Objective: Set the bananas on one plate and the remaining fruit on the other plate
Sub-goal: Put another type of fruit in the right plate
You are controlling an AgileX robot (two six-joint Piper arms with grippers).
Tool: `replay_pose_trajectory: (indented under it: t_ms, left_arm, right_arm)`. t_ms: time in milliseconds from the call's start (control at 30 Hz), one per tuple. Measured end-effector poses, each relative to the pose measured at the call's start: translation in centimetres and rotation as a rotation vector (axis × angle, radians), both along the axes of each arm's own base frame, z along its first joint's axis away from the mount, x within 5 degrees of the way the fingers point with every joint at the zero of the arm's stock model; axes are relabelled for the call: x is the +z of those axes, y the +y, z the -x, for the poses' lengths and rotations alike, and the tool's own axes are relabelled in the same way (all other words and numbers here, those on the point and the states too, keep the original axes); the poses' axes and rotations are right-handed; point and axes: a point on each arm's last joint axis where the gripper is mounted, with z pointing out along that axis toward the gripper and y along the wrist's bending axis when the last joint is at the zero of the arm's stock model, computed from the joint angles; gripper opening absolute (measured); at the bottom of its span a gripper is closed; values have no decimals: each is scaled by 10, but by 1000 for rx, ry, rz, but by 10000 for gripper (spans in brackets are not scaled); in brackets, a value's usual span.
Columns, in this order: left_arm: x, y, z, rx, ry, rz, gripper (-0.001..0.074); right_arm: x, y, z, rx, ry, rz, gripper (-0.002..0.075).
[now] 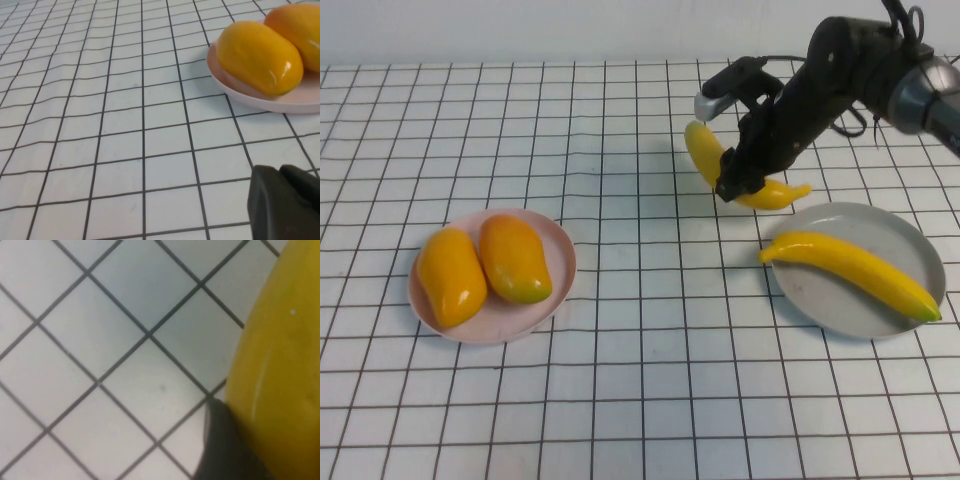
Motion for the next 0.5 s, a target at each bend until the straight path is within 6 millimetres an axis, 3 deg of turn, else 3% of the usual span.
replay_pose_trajectory:
  t_ms: [133,233,333,433,500]
  left_arm:
    - [0,0,0,0,0,0,-4]
    - [0,0,0,0,0,0,-4]
    - [0,0,0,0,0,0,-4]
    - [0,0,0,0,0,0,-4]
    - [0,0,0,0,0,0,-4]
  right_arm:
    - [43,-14,15,-25,33,50,321]
    - [67,-38,23,-98,40,33,321]
    - [64,-74,31,-170,101,50,321]
    - [41,-107,45,-224,209,91,321]
    - [28,-118,54,-225,250,115,321]
